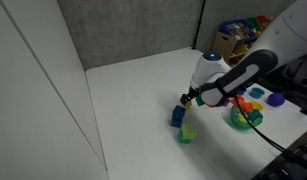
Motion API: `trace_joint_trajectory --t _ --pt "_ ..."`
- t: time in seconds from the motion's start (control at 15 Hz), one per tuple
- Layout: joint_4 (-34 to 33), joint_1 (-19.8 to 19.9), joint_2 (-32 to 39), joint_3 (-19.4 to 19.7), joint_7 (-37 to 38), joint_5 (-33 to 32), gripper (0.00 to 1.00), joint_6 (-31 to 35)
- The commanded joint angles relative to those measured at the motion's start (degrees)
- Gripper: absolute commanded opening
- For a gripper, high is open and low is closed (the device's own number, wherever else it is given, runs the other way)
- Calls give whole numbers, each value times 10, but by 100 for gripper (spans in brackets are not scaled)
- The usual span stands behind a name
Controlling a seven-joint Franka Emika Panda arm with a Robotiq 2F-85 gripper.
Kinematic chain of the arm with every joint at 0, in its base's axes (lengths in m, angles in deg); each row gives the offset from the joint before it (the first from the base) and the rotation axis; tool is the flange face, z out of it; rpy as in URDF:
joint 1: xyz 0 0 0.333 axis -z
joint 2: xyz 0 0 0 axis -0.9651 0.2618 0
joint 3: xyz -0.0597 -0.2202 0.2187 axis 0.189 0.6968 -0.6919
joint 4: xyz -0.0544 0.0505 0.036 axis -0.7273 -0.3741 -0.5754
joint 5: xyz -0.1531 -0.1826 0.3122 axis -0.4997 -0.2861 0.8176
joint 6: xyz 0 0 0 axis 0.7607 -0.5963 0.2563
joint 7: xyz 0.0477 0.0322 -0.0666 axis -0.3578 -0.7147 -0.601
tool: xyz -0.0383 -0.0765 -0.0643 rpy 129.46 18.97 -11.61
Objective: Pick up the yellow toy from the table and put it in the green bowl
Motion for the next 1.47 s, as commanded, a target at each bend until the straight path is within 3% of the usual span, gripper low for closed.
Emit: trace_joint_trajectory --t 0.0,0.13,0.2,0.27,0.67,0.87,1.4 --pt "-15 -36 25 35 19 8 100 28" --pt "-18 -49 35 48 22 11 100 36" --pt "-19 -53 39 53 22 13 75 37" --pt "-20 -58 44 59 23 14 75 40" --pt "-29 -72 52 80 24 19 23 33" --pt "-29 -66 36 80 18 21 16 8" --pt "-38 -32 -37 79 10 8 16 -101"
